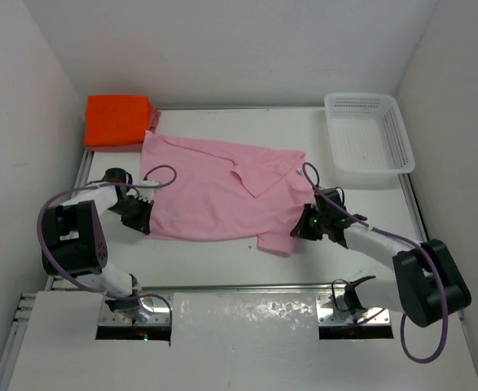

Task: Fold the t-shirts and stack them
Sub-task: Flatten out the tshirt

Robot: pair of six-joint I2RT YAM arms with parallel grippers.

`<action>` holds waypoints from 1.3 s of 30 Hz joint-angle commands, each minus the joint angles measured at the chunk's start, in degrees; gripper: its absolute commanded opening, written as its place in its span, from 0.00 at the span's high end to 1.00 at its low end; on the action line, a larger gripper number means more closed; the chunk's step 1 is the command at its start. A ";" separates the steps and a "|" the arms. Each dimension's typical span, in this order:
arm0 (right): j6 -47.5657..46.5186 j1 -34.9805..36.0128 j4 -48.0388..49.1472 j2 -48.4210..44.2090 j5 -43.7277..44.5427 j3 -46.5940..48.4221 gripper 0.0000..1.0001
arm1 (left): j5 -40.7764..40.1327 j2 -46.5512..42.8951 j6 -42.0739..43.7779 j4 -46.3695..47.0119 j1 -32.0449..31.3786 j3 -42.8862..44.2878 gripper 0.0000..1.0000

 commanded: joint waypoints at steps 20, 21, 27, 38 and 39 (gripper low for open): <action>-20.76 -13.11 -35.16 -1.42 -13.77 37.64 1.00 | 9.82 -7.15 0.62 -15.58 2.60 34.70 1.00; -20.50 -13.11 -35.94 -2.92 -14.04 33.18 1.00 | 8.76 -7.95 2.28 -16.63 2.60 31.21 1.00; -15.58 -13.11 -34.37 -13.47 -16.15 17.08 1.00 | 4.97 -11.91 4.93 -18.40 2.60 17.75 1.00; -24.18 -13.81 -40.31 29.87 -13.35 61.86 1.00 | 7.16 16.44 -10.69 -7.32 -1.95 54.93 1.00; -24.19 -14.07 -46.78 35.67 -12.38 84.67 1.00 | 7.17 20.05 -14.97 -8.80 -2.58 62.65 1.00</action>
